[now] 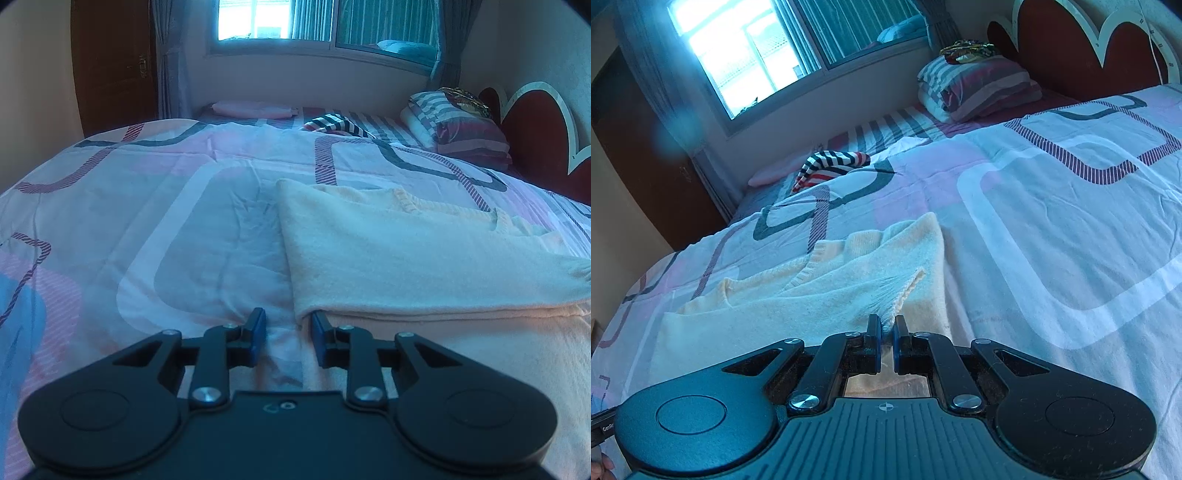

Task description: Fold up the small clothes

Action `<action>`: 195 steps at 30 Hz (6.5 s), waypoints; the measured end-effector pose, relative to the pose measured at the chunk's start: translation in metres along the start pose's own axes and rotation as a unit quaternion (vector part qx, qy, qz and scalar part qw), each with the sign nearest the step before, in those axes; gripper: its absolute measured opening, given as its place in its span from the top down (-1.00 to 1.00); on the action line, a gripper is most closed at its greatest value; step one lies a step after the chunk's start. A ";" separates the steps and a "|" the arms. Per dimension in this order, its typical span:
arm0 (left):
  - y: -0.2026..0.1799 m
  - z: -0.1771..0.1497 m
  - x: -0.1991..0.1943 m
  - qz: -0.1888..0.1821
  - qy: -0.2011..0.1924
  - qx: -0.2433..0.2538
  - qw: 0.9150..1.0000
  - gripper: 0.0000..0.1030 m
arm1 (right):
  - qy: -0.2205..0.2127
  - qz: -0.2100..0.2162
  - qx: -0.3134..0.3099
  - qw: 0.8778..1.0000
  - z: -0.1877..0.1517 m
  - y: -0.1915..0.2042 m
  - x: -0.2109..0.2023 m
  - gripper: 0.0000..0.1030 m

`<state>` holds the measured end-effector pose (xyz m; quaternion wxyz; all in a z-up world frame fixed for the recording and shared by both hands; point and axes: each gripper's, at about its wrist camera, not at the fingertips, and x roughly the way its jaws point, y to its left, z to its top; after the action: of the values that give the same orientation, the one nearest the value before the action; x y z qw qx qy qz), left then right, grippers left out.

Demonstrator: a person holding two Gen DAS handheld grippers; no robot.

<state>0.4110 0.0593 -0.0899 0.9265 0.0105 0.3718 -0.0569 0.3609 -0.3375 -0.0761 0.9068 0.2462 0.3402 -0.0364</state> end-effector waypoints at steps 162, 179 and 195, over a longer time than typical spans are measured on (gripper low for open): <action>0.064 -0.231 -0.216 -0.263 0.087 -0.226 0.934 0.31 | 0.133 0.188 0.114 0.966 -0.230 -0.081 -0.251 0.19; 0.056 -0.224 -0.213 -0.195 0.055 -0.133 0.970 0.94 | 0.107 0.107 0.029 0.988 -0.224 -0.069 -0.253 0.96; 0.065 -0.121 -0.203 -0.244 -0.037 -0.225 0.943 0.96 | -0.009 0.146 0.023 0.989 -0.124 -0.029 -0.247 0.95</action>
<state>0.1896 0.1514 -0.0391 0.8756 -0.2917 0.3315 -0.1959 0.0903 -0.3293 -0.0119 0.8998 0.3134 0.2911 0.0861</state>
